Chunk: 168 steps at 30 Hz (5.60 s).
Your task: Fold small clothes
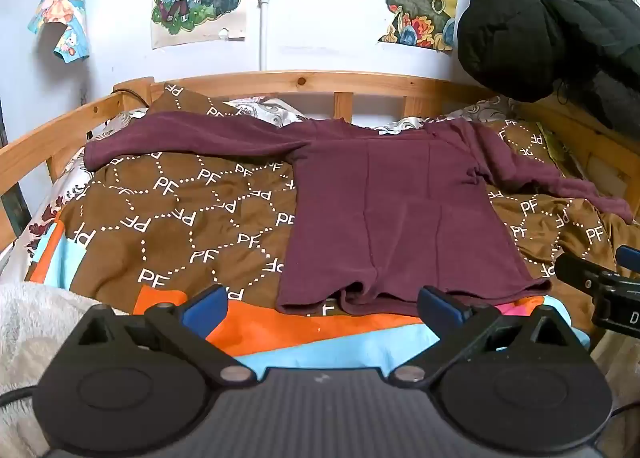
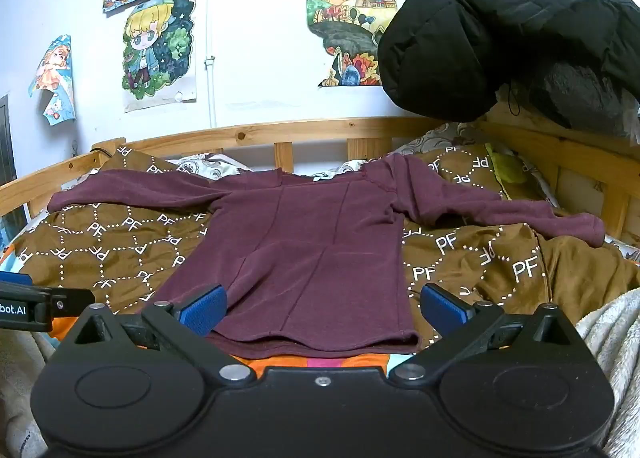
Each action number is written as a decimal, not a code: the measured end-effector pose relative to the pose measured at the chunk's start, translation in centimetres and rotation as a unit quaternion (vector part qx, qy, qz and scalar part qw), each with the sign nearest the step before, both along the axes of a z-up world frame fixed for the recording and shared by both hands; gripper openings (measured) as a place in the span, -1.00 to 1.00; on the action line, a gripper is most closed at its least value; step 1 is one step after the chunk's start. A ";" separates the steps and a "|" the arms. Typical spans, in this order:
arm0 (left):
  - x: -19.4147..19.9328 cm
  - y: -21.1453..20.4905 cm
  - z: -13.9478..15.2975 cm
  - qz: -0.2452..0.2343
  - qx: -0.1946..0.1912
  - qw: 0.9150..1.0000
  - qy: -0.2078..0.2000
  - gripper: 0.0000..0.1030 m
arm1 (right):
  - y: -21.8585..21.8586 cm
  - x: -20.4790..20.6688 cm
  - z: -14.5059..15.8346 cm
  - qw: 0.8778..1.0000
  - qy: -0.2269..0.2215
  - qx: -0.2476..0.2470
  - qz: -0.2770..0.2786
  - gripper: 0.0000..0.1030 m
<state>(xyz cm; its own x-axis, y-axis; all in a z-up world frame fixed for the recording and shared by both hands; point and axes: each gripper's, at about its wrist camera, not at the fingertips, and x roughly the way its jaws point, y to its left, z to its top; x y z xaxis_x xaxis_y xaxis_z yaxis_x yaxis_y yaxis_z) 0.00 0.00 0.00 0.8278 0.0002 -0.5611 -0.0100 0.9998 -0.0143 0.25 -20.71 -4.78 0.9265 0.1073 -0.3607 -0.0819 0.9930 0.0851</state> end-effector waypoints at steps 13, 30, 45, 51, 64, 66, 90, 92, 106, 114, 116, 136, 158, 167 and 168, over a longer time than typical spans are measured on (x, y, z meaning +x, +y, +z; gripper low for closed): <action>0.0 0.0 0.0 -0.001 0.000 1.000 0.000 0.99 | 0.0 0.1 0.0 1.000 0.000 0.000 0.000 0.99; 0.0 0.0 0.0 0.000 0.000 1.000 0.000 0.99 | 0.0 0.1 0.0 1.000 0.001 0.001 0.000 0.99; 0.0 0.0 0.0 0.000 0.000 1.000 0.001 0.99 | 0.0 0.1 -0.1 1.000 0.002 0.002 0.000 0.99; 0.0 0.0 0.0 0.000 0.000 1.000 0.001 0.99 | 0.0 0.1 -0.1 1.000 0.002 0.002 0.000 0.99; 0.0 0.0 0.0 0.000 -0.001 1.000 0.001 0.99 | 0.0 0.2 -0.1 1.000 0.003 0.003 0.000 0.99; 0.0 0.0 0.0 0.000 -0.001 1.000 0.001 0.99 | -0.1 0.2 -0.1 1.000 0.003 0.004 0.000 0.99; 0.0 -0.3 -0.4 0.000 0.000 1.000 0.008 0.99 | 0.0 0.1 -0.2 1.000 0.004 0.007 -0.006 0.99; 0.1 -0.2 -0.4 0.001 0.002 1.000 0.012 0.99 | 0.0 0.1 -0.3 1.000 0.004 0.008 -0.011 0.99; 4.1 0.1 0.2 -0.012 -0.001 0.997 0.075 0.99 | -5.8 1.5 3.0 0.987 -0.019 0.125 -0.098 0.99; 9.6 -0.2 2.0 -0.025 0.004 0.996 0.081 0.99 | -13.7 5.2 3.6 0.955 -0.008 0.225 -0.191 0.99; 11.5 -0.3 2.2 -0.030 -0.001 0.996 0.081 0.99 | -15.5 6.3 3.0 0.941 0.005 0.257 -0.221 0.99; 23.6 -0.5 -4.6 -0.058 -0.067 0.987 0.131 0.99 | -26.2 18.8 -3.3 0.846 0.052 0.341 -0.407 0.99; 23.7 0.6 -5.3 -0.056 -0.118 0.979 0.154 0.99 | -26.0 19.9 -2.4 0.866 -0.080 0.134 -0.475 -0.91; 23.9 0.6 -5.3 -0.054 -0.113 0.980 0.154 0.99 | -27.3 18.6 -2.0 0.854 -0.114 0.110 -0.495 -0.91; 23.9 0.6 -5.4 -0.054 -0.113 0.980 0.154 0.99 | -27.0 18.6 -2.0 0.854 -0.115 0.111 -0.495 -0.91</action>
